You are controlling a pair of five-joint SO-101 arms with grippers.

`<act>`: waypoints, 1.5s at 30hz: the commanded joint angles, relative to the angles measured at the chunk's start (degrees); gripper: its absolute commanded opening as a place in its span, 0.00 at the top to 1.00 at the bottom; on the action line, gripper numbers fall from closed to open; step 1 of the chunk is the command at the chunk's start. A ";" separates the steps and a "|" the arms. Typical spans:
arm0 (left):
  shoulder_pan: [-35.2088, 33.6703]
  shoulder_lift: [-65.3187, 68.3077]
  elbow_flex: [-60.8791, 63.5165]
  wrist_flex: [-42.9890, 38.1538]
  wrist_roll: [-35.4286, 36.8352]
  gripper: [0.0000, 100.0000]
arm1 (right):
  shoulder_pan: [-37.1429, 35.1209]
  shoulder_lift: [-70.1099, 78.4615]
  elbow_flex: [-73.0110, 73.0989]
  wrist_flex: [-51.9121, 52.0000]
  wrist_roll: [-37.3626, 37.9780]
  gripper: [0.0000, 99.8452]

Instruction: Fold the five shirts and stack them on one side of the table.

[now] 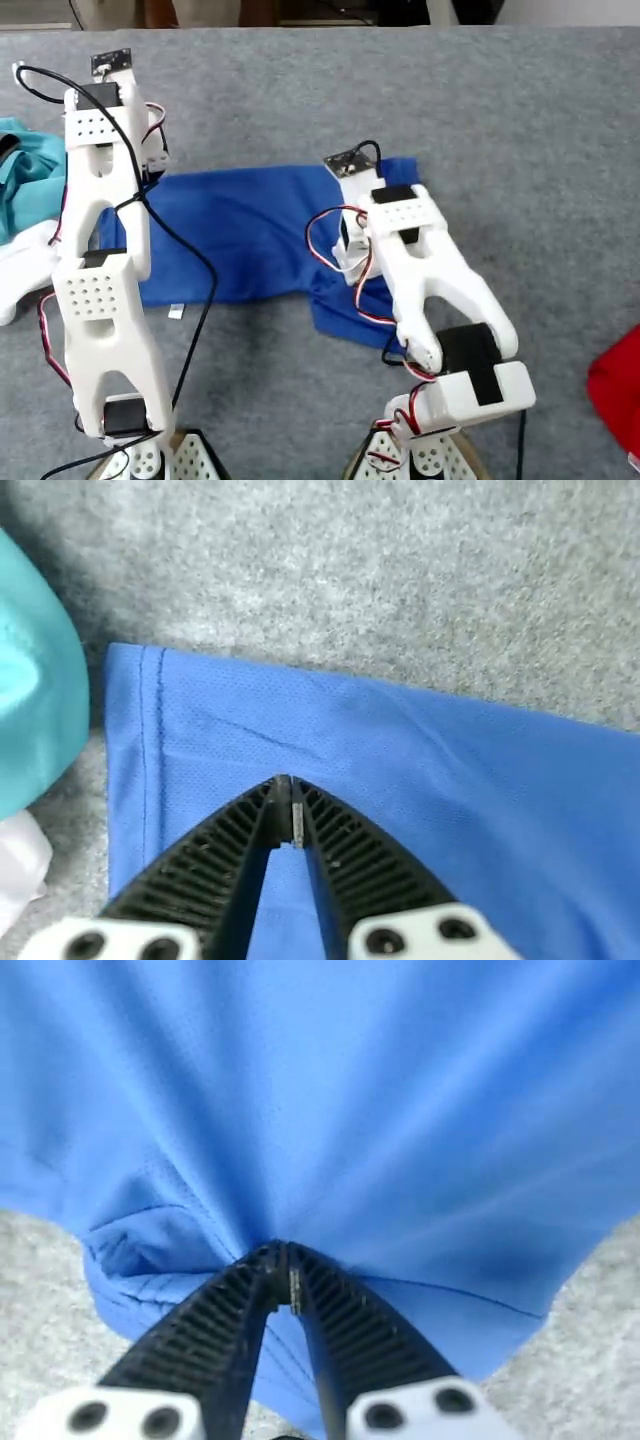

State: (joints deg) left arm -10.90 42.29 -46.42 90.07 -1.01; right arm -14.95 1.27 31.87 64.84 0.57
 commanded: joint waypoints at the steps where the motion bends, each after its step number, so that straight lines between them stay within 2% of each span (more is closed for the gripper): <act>1: -0.62 -0.75 -2.73 -0.35 0.26 0.98 | 1.71 -7.69 -0.22 1.32 0.44 0.99; 10: -0.53 -0.66 -2.73 -0.35 0.26 0.98 | 1.45 -27.56 1.89 11.16 0.70 0.99; 16: -0.44 -0.66 -2.73 -0.35 0.26 0.98 | 1.45 -21.76 10.15 1.93 2.55 0.99; 24: -0.53 -0.75 -2.73 -0.35 0.26 0.98 | 1.71 -5.05 7.87 -5.27 2.46 0.99; 29: -0.53 -0.66 -2.73 -0.35 0.26 0.98 | 1.45 1.10 5.32 -5.89 2.46 0.99; 37: -0.53 -0.66 -2.73 -0.53 0.26 0.98 | 1.36 -4.00 6.55 -0.09 2.64 0.99; 45: -0.53 -0.66 -2.73 -0.53 0.18 0.98 | -0.48 -11.38 15.96 -0.18 2.46 0.99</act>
State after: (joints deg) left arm -10.90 42.29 -46.42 90.07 -1.01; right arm -14.07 -6.55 45.23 64.22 2.68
